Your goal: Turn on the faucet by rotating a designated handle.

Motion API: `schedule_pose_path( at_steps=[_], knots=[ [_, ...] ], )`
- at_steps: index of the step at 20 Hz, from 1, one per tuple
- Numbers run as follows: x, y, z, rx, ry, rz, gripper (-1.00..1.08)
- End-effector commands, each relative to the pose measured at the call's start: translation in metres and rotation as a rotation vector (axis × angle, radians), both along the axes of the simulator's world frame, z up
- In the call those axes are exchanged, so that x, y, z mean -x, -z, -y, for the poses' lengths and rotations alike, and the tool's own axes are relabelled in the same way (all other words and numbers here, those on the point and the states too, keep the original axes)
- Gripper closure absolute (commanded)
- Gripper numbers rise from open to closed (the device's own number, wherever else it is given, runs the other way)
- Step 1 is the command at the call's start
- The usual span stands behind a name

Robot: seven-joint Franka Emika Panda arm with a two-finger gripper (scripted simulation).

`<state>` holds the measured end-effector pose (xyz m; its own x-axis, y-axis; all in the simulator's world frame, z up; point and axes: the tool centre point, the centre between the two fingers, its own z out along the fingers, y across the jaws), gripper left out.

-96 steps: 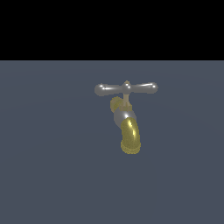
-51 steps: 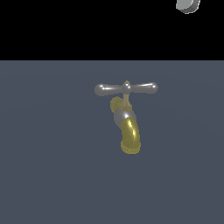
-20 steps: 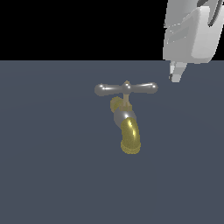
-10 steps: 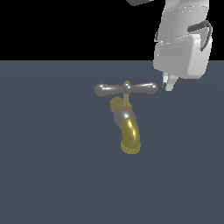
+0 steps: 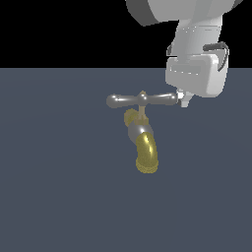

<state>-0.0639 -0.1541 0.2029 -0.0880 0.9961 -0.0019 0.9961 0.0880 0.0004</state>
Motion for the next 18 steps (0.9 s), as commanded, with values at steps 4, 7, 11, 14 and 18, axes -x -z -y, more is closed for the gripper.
schedule_pose_path(
  at_steps=[4, 7, 11, 14, 18],
  knots=[
    [-0.006, 0.005, -0.001, -0.002, -0.033, 0.000, 1.08],
    [-0.007, 0.006, -0.002, -0.002, -0.040, 0.000, 1.08],
    [-0.007, 0.006, -0.002, -0.002, -0.040, -0.001, 1.08],
    [-0.013, 0.006, -0.002, -0.002, -0.040, -0.001, 1.08],
    [-0.024, 0.006, -0.001, -0.002, -0.040, -0.001, 1.08]
  ],
)
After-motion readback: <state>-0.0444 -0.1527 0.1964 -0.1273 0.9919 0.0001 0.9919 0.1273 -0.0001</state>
